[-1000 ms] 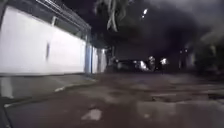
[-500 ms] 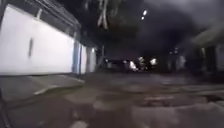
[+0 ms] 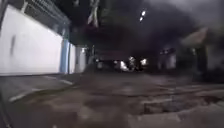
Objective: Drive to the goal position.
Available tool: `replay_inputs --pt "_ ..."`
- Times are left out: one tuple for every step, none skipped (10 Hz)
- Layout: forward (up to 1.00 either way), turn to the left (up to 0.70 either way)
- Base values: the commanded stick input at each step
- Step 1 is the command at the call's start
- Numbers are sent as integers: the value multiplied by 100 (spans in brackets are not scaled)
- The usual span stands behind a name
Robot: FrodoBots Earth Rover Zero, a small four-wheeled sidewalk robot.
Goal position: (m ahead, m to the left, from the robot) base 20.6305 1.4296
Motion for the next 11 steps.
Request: replay_inputs --pt "70 -35" --pt "70 -35" --pt "70 -35" --pt "70 -35" --pt "70 -35" --pt "70 -35" --pt "70 -21" --pt "70 -3" --pt "70 0" --pt "70 0" --pt "70 0"
